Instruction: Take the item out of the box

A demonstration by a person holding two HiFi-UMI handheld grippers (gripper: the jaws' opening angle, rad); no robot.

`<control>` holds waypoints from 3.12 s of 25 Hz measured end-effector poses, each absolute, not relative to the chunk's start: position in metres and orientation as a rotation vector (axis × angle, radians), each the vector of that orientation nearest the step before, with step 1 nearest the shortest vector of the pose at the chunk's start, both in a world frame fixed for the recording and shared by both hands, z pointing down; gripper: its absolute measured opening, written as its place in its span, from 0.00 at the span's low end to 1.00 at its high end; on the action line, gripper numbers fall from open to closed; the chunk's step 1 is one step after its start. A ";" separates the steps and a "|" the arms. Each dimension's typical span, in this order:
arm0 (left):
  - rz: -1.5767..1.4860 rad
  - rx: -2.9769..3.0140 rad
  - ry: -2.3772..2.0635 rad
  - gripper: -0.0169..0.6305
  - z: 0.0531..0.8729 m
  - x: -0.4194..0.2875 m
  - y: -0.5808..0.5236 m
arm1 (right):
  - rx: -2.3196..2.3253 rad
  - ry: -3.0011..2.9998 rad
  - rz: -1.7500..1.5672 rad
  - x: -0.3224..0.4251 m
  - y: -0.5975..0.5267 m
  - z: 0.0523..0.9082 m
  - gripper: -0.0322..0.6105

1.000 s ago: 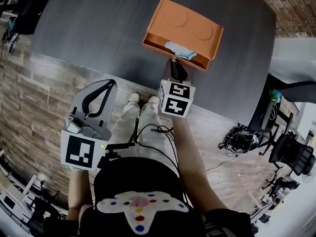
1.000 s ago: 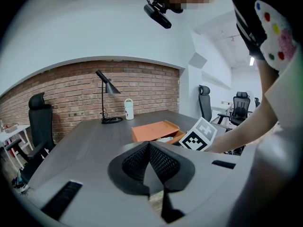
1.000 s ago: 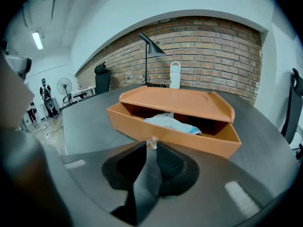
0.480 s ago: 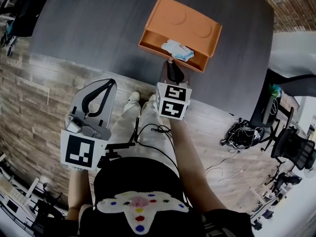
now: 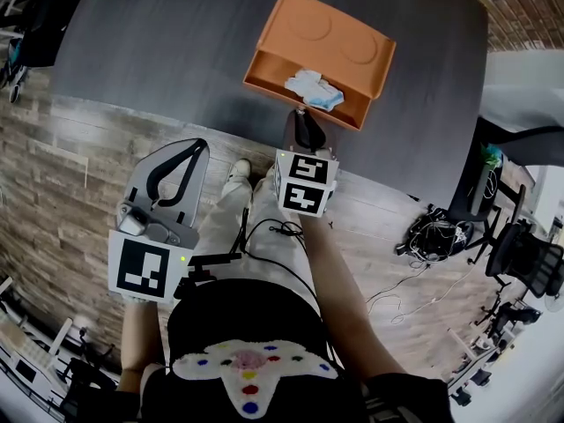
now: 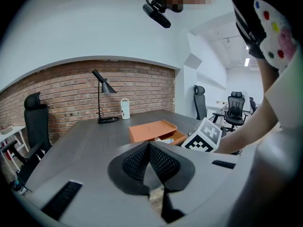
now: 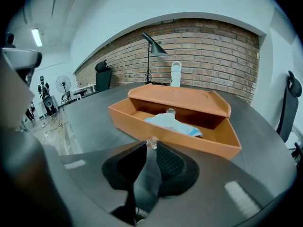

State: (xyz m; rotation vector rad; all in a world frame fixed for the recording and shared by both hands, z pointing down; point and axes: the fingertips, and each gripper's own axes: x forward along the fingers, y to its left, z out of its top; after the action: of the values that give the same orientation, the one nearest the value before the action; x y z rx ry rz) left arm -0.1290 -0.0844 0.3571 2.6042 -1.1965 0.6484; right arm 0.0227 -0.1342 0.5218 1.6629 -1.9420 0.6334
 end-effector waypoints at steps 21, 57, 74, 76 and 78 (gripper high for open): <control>0.657 2.612 -1.186 0.03 0.360 -0.127 -0.080 | 1.667 -1.946 0.645 0.020 -0.119 0.522 0.17; 0.590 2.756 -1.120 0.03 0.320 -0.080 -0.084 | 1.737 -2.101 0.547 0.048 -0.077 0.445 0.06; 0.489 2.875 -1.119 0.03 0.268 -0.054 -0.102 | 1.949 -2.086 0.341 0.123 -0.083 0.336 0.06; 0.500 2.894 -1.083 0.06 0.267 -0.048 -0.103 | 1.962 -2.080 0.333 0.127 -0.084 0.330 0.06; 0.519 2.914 -1.043 0.11 0.268 -0.042 -0.105 | 1.972 -2.077 0.334 0.130 -0.083 0.326 0.06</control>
State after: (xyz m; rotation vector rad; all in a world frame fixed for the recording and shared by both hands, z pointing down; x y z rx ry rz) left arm -0.0423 -0.1046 0.2677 2.9140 -1.0428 0.5193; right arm 0.1305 -0.0834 0.3261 1.9724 -2.0768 0.3340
